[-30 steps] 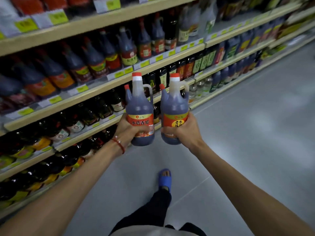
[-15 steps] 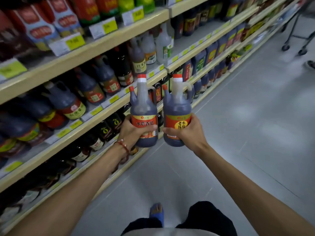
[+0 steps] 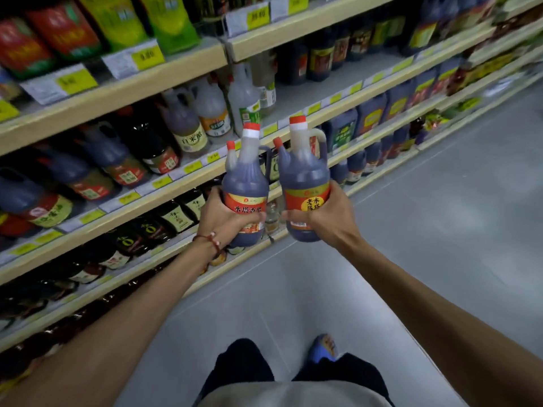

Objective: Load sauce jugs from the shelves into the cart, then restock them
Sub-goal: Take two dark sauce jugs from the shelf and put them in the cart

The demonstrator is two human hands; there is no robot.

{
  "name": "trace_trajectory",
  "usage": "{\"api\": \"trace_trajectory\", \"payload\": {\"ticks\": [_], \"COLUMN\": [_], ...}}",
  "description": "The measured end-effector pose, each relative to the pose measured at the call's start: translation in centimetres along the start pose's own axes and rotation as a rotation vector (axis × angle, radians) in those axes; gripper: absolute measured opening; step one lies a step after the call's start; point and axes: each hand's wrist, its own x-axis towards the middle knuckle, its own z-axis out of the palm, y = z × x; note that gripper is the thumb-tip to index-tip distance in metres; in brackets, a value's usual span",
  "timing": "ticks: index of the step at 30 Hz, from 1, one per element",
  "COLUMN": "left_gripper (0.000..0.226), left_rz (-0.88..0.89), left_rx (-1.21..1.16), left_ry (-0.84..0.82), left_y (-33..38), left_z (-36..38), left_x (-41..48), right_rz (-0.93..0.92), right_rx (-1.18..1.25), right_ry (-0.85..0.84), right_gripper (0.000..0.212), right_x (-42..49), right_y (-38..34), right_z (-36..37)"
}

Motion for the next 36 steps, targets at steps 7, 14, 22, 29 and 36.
{"api": "trace_trajectory", "payload": {"ticks": [7,14,22,29,36], "left_gripper": [0.081,0.075,0.1,0.1,0.098], "left_rz": [-0.031,-0.097,-0.069,0.032,0.042], "left_rx": [-0.004,-0.2,-0.196,-0.092,0.148], "left_ry": [0.045,0.032,0.052,0.23,0.44], "left_y": [3.7,6.0,9.5,11.9,13.2], "left_z": [6.6,12.1,16.6,19.9,23.5], "left_x": [4.0,11.5,21.0,22.3,21.6], "right_rz": [0.037,0.009,-0.03,-0.094,-0.154], "right_rx": [-0.067,-0.102,-0.181,-0.133,-0.136], "right_ry": [-0.045,-0.069,-0.117,-0.231,-0.375], "right_gripper": [0.098,0.093,0.1,0.095,0.085], "right_x": [9.2,18.8,29.2,35.1,39.4], "right_y": [0.8,1.1,1.1,1.3,2.3], "right_z": [-6.2,-9.5,-11.9,-14.7,-17.1]}}
